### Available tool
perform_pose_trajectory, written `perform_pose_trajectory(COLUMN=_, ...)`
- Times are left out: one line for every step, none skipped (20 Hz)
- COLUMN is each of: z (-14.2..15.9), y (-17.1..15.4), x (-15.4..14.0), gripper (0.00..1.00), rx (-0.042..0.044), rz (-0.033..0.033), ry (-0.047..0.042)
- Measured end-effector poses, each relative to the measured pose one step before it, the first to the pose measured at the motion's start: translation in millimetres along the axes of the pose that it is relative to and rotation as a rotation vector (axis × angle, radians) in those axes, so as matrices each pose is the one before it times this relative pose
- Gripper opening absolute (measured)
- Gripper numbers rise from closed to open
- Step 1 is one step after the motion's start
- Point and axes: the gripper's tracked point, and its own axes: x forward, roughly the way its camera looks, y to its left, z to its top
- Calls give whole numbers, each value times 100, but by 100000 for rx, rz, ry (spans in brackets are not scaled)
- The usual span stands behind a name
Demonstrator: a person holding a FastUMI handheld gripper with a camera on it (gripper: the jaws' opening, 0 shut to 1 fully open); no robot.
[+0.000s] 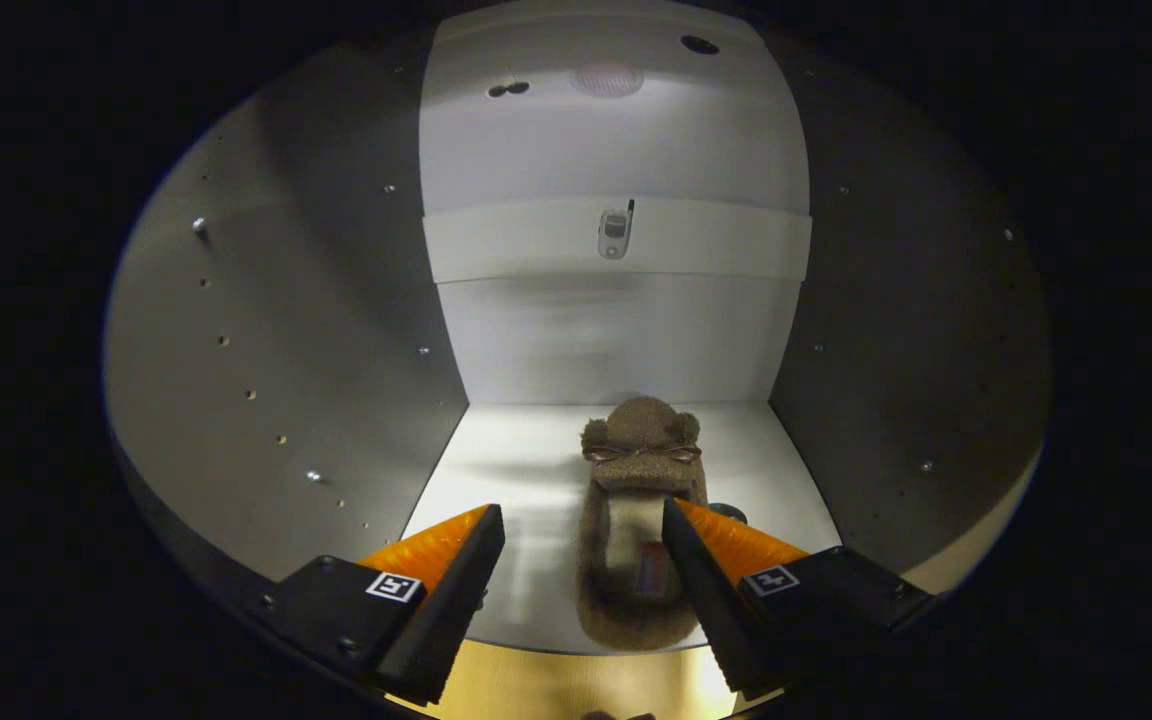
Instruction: Open the shoe cabinet door, grab the shoes and put them into the shoe cabinet, then close the shoe cabinet door.
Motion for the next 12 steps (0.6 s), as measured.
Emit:
perform_pose_trajectory(z=298, y=38, x=-965, gripper=100, rx=264, rz=-77, ry=-2153)
perform_pose_trajectory(z=144, y=100, x=-1199, gripper=100, rx=161, rz=17, ry=-1850)
perform_pose_trajectory(z=249, y=130, x=-1218, gripper=100, rx=-33, rz=123, ry=-2284)
perform_pose_trajectory(z=294, y=86, x=-1434, gripper=100, rx=-294, rz=-95, ry=-2590)
perform_pose_trajectory(z=283, y=122, x=-1444, gripper=100, rx=-460, rz=-109, ry=-2549)
perform_pose_trajectory(z=412, y=102, x=-1493, gripper=100, rx=-835, rz=-70, ry=-3045)
perform_pose_trajectory(z=430, y=151, x=-1542, gripper=100, rx=-764, rz=228, ry=-2844)
perform_pose_trajectory(z=500, y=215, x=-1640, gripper=100, rx=-240, rz=294, ry=-2935)
perform_pose_trajectory(z=510, y=183, x=-1801, gripper=100, rx=166, rz=437, ry=-2808)
perform_pose_trajectory(z=462, y=26, x=-1732, gripper=100, rx=213, rz=-110, ry=-3026)
perform_pose_trajectory(z=516, y=-59, x=-1727, gripper=100, rx=184, rz=-362, ry=-3265)
perform_pose_trajectory(z=375, y=-88, x=-1745, gripper=100, rx=-562, rz=-321, ry=-2975)
